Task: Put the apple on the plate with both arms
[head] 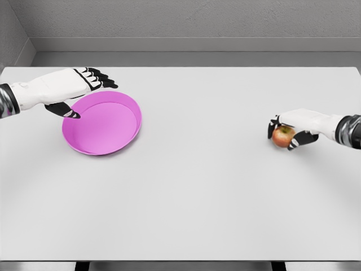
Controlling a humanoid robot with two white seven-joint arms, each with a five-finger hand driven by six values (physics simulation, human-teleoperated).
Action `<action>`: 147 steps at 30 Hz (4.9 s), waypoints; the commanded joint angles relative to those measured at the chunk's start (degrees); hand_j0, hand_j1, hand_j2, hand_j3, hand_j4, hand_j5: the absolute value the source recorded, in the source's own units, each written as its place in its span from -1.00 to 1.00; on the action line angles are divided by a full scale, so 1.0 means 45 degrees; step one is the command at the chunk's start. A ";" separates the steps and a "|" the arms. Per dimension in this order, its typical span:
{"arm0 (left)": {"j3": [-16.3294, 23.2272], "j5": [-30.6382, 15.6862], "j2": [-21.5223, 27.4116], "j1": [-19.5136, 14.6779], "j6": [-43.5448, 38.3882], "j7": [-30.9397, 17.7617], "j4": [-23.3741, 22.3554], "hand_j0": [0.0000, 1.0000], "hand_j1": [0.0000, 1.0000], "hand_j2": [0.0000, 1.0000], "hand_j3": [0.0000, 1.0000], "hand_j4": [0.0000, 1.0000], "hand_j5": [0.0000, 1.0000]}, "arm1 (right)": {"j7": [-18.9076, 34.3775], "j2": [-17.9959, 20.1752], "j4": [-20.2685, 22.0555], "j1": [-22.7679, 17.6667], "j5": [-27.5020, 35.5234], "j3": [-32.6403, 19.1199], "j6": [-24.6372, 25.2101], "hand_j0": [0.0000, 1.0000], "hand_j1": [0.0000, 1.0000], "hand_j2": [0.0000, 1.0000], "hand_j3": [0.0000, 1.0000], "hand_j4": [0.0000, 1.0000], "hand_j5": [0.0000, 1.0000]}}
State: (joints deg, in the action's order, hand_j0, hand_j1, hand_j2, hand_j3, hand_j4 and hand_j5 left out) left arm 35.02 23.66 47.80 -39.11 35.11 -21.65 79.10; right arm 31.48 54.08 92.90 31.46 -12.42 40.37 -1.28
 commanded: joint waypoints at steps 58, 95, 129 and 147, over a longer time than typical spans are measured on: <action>-0.0029 -0.0101 0.0121 0.0000 -0.0024 0.0026 -0.0019 1.00 1.00 1.00 1.00 1.00 1.00 | 0.0192 -0.3716 0.1680 0.1719 0.0045 0.1282 -0.0281 -0.05 -0.05 -0.05 -0.05 -0.05 -0.05; 0.4696 0.3024 -0.1676 -0.3105 -0.0024 0.1628 0.3009 1.00 1.00 1.00 1.00 1.00 1.00 | 0.0153 0.0561 0.1543 -0.2012 0.0182 -0.5339 -0.2449 1.00 1.00 1.00 1.00 1.00 1.00; 0.8193 0.0914 -0.5816 -0.4766 -0.0024 -0.0579 -0.1366 1.00 1.00 1.00 1.00 1.00 1.00 | 0.0153 0.0561 0.1661 -0.2480 0.0163 -0.5417 -0.2488 1.00 1.00 1.00 1.00 1.00 1.00; 0.8447 0.1539 -0.5856 -0.4766 -0.0024 -0.0560 -0.1386 0.82 0.82 0.82 0.82 0.82 0.82 | 0.0153 0.0561 0.1680 -0.2481 0.0163 -0.5417 -0.2488 1.00 1.00 1.00 1.00 1.00 1.00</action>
State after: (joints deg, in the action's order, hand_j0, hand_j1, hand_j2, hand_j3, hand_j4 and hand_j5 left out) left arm 73.02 30.54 21.47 -60.56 35.10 -24.20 72.86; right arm 32.20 56.53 100.39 20.21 -11.85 16.06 -12.54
